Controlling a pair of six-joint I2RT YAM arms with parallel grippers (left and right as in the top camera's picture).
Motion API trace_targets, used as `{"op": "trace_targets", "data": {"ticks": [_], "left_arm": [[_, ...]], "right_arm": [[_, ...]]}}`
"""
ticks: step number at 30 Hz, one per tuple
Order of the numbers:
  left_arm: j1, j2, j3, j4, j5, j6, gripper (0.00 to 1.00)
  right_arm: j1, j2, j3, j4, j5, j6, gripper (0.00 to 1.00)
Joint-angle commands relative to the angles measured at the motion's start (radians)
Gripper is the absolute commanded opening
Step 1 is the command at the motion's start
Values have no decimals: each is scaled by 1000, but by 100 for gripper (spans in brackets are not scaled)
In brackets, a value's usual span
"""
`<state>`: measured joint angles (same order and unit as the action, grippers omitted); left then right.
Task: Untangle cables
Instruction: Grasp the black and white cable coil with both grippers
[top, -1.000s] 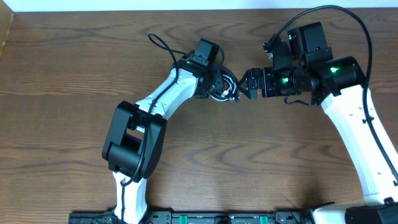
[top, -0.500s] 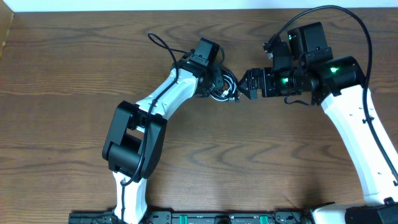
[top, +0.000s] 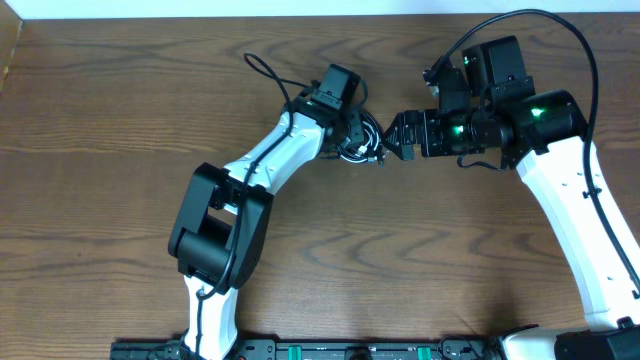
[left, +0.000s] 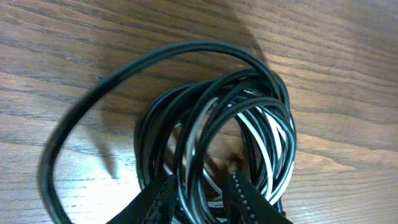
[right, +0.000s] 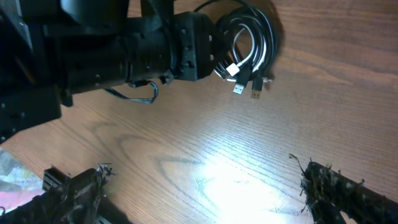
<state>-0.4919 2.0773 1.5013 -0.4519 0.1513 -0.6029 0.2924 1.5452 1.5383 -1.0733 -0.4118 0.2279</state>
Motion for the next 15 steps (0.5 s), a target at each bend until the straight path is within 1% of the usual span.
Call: {"op": "trace_targets", "data": {"ticks": [1, 2, 4, 5, 6, 10, 15], "left_arm": [[-14, 38, 6, -2, -59, 3, 31], [-14, 38, 6, -2, -59, 3, 30], [-13, 38, 6, -2, -58, 3, 19], [-13, 38, 6, -2, -58, 3, 11], [-13, 38, 6, -2, -57, 3, 8], [-13, 26, 9, -2, 21, 3, 7], [-13, -47, 11, -2, 189, 3, 7]], "right_arm": [[11, -4, 16, -8, -10, 11, 99], [11, -4, 16, -11, -10, 11, 99], [11, -4, 16, -16, -10, 11, 99], [11, -4, 16, -16, -10, 11, 99], [11, -4, 16, -15, -10, 11, 99], [10, -4, 16, -16, -3, 10, 99], [10, -4, 16, -19, 127, 11, 99]]}}
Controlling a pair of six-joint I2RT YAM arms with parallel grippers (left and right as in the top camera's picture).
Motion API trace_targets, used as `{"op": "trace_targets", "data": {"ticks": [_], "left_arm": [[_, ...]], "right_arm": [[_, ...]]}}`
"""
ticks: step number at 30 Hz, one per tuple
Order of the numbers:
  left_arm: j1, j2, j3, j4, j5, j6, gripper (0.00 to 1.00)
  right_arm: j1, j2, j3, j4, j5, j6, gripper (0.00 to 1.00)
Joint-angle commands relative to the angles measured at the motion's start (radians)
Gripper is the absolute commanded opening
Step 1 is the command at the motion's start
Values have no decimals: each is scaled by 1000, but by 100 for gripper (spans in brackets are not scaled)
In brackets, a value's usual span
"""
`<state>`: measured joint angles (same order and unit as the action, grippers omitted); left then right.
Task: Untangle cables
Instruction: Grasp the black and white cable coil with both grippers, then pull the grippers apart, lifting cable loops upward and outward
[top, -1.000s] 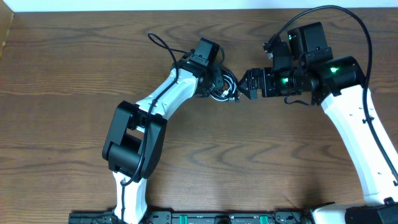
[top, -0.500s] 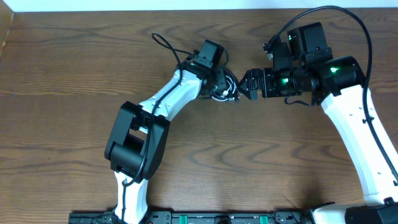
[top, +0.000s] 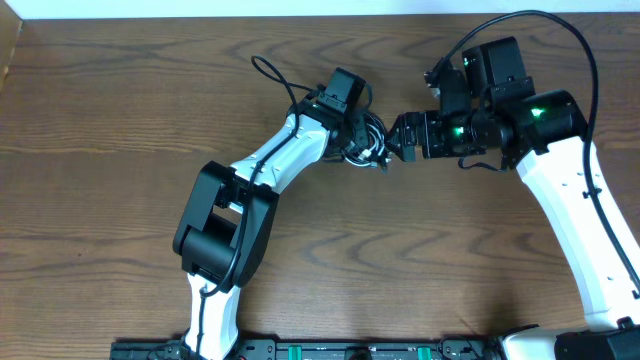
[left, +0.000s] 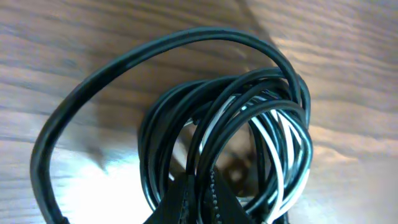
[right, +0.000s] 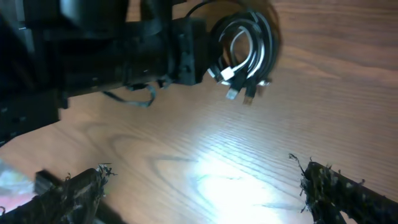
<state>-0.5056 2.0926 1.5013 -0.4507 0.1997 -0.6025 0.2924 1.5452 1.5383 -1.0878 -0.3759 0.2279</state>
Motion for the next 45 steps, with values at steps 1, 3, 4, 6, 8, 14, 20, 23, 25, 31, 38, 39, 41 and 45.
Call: {"op": "trace_targets", "data": {"ticks": [1, 3, 4, 6, 8, 14, 20, 23, 25, 31, 38, 39, 41, 45], "left_arm": [[0, -84, 11, -3, 169, 3, 7], [0, -130, 11, -2, 203, 3, 8], [0, -161, 11, -2, 209, 2, 7], [0, -211, 11, 0, 208, 3, 7], [0, -262, 11, 4, 208, 3, 7], [-4, -360, 11, 5, 221, 2, 7], [-4, -407, 11, 23, 269, 2, 8], [-3, -422, 11, 34, 301, -37, 7], [-3, -428, 11, 76, 390, -80, 7], [-3, -444, 11, 245, 575, -136, 7], [1, -448, 11, 244, 575, -144, 7], [6, -449, 11, 244, 575, -163, 7], [19, -453, 11, 243, 577, -209, 8], [52, -466, 11, 244, 618, -253, 7]], "right_arm": [[10, -4, 16, -5, 118, 11, 99], [10, -4, 16, -4, 152, 12, 99], [10, -4, 16, -4, 160, 12, 99], [10, -4, 16, -4, 161, 12, 99], [10, -4, 13, -3, 161, 12, 99], [10, 4, -4, 3, 160, 30, 99], [10, 11, -16, 21, 155, 76, 99], [11, 11, -16, 42, 126, 75, 99], [14, 12, -17, 48, 126, 74, 99], [11, 13, -48, 53, 292, 142, 99], [-52, 13, -69, 80, 340, 206, 99], [-63, 13, -69, 84, 340, 206, 99], [-82, 13, -69, 90, 340, 207, 99], [-123, 13, -70, 105, 336, 237, 99]]}}
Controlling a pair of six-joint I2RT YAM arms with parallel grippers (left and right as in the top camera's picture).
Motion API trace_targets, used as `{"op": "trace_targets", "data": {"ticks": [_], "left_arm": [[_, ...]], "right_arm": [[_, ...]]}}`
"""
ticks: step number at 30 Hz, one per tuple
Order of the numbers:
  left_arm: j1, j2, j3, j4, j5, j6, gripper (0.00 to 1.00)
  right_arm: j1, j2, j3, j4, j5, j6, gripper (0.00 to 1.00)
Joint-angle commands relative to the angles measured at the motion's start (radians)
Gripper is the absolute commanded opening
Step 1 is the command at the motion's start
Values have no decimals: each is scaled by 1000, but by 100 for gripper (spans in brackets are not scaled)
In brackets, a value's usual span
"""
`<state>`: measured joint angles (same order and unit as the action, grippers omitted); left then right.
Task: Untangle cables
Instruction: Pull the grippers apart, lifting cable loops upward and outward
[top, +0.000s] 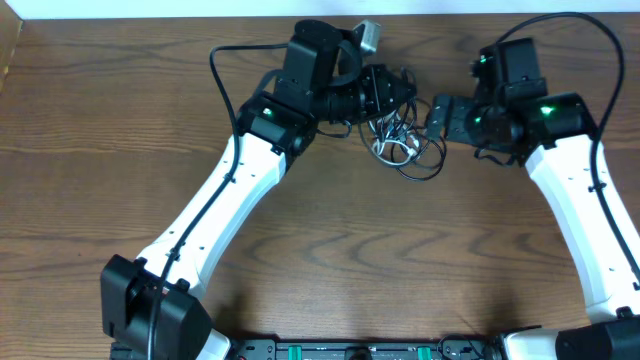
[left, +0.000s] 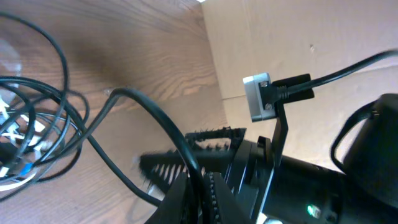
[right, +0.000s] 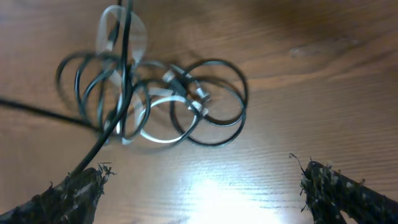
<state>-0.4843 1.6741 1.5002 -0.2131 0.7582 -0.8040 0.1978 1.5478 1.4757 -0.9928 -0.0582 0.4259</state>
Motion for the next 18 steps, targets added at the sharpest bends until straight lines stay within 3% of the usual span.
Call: {"op": "trace_targets", "data": {"ticks": [1, 5, 11, 14, 18], "left_arm": [[37, -49, 12, 6, 71, -51, 8], [47, -50, 12, 17, 163, -90, 7], [45, -50, 12, 295, 372, -263, 7], [45, -50, 12, 433, 413, -371, 7], [45, -50, 12, 468, 413, -456, 7]], "right_arm": [[-35, 10, -7, 12, 6, 38, 99], [-39, 10, -7, 31, -69, 37, 99], [-26, 16, -23, 106, -145, 39, 99], [-19, 42, -29, 124, -148, 39, 99], [-7, 107, -37, 153, -188, 36, 99]]}}
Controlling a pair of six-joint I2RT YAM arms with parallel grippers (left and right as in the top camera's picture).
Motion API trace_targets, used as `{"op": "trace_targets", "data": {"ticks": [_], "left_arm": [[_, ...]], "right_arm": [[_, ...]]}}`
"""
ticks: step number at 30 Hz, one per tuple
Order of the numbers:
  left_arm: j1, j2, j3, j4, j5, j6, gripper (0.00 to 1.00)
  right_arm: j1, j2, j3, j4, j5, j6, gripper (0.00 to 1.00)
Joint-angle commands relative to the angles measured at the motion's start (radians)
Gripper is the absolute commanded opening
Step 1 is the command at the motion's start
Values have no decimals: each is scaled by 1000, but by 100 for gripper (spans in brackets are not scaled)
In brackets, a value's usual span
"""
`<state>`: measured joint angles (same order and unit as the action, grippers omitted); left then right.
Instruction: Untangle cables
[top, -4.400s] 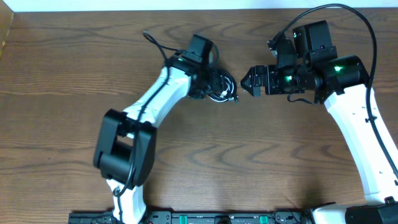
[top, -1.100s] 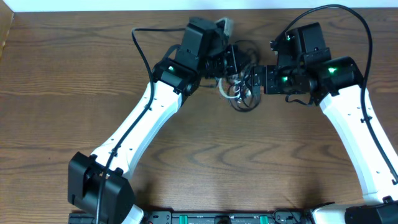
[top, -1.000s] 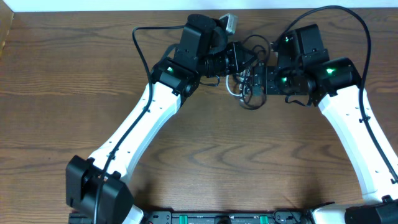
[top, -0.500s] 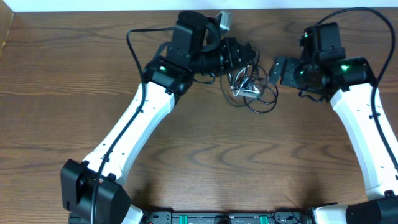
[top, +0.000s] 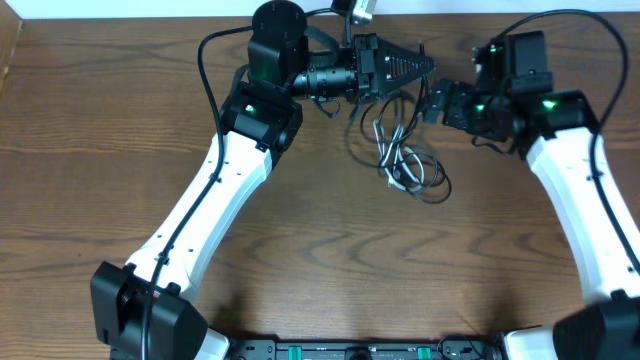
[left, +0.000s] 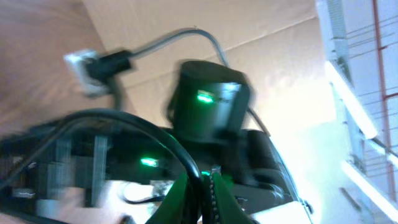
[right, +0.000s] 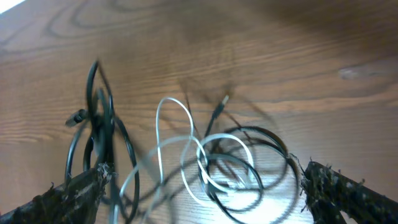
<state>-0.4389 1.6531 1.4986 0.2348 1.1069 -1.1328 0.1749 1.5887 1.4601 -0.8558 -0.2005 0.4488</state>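
Observation:
A tangle of black and white cables (top: 402, 160) hangs from my left gripper (top: 424, 64) down to the table, its loops spread loosely. The left gripper (left: 202, 186) is raised, points right and is shut on a black cable (left: 155, 134) that arcs up out of its jaws. My right gripper (top: 437, 103) hovers open just right of the hanging strands. In the right wrist view its fingertips (right: 99, 177) stand wide apart, with a white cable (right: 186, 124) and black loops (right: 99, 124) on the wood between and beyond them.
The brown wooden table (top: 100, 150) stretches left and forward of the cables. Its back edge (top: 150, 18) runs close behind both grippers. The left arm's white links (top: 200, 210) cross the table's left half, and the right arm (top: 580, 200) stands along the right side.
My left gripper has risen and tilted further, still shut on the black cable. The tangle now hangs longer and looser, its lower loops a little further forward. The right gripper stays open beside it.
My left gripper was open around a tight coil of cables on the table, the right gripper open beside it. Then it was shut on a black strand. Later it held that strand up near the back edge with the coil loosening, and now the loops hang strung out.

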Motion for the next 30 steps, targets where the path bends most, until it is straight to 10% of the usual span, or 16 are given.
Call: {"op": "trace_targets", "data": {"ticks": [1, 8, 21, 30], "left_arm": [[0, -29, 14, 23, 66, -138, 7], [24, -47, 14, 111, 109, -201, 8], [293, -46, 10, 5, 108, -206, 7], [281, -47, 11, 58, 74, -512, 7]], "right_arm": [[21, 88, -24, 19, -46, 14, 97], [26, 217, -24, 16, -163, -31, 77], [-74, 43, -24, -49, -426, -108, 99], [23, -32, -24, -29, -476, -184, 99]]}}
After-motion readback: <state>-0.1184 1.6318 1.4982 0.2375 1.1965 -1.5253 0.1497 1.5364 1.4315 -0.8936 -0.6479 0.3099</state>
